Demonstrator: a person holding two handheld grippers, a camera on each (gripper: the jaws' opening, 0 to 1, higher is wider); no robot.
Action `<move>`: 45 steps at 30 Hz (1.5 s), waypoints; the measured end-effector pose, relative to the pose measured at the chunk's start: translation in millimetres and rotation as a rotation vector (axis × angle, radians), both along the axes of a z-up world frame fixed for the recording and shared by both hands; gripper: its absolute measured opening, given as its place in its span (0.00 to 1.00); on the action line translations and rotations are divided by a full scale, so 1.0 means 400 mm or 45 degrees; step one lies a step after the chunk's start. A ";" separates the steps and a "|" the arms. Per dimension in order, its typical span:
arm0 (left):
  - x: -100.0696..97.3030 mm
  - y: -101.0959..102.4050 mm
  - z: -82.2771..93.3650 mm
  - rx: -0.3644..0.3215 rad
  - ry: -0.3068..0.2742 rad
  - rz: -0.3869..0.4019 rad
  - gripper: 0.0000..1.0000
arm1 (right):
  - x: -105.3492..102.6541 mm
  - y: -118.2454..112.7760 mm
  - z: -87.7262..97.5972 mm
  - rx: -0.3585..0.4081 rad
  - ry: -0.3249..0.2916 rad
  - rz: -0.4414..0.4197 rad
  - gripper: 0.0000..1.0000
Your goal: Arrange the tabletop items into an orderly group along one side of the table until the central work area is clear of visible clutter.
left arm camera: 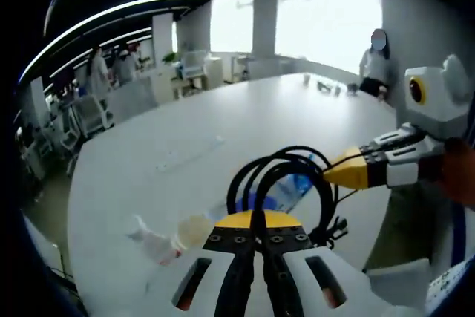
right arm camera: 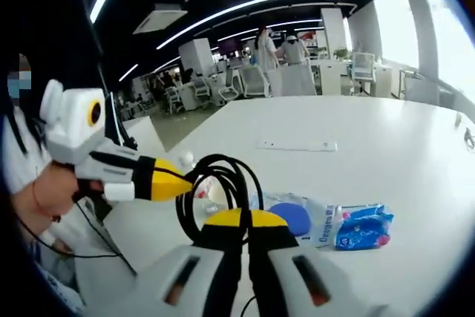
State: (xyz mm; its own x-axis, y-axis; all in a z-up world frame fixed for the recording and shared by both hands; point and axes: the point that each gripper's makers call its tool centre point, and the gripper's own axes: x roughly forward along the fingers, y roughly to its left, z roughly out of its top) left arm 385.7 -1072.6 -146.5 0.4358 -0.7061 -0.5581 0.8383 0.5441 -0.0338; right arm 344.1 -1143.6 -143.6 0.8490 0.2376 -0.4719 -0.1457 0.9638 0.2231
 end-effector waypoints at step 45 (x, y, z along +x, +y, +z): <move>-0.190 -0.458 -0.064 -0.038 0.087 -0.279 0.00 | -0.199 -0.444 -0.064 -0.037 0.145 -0.196 0.00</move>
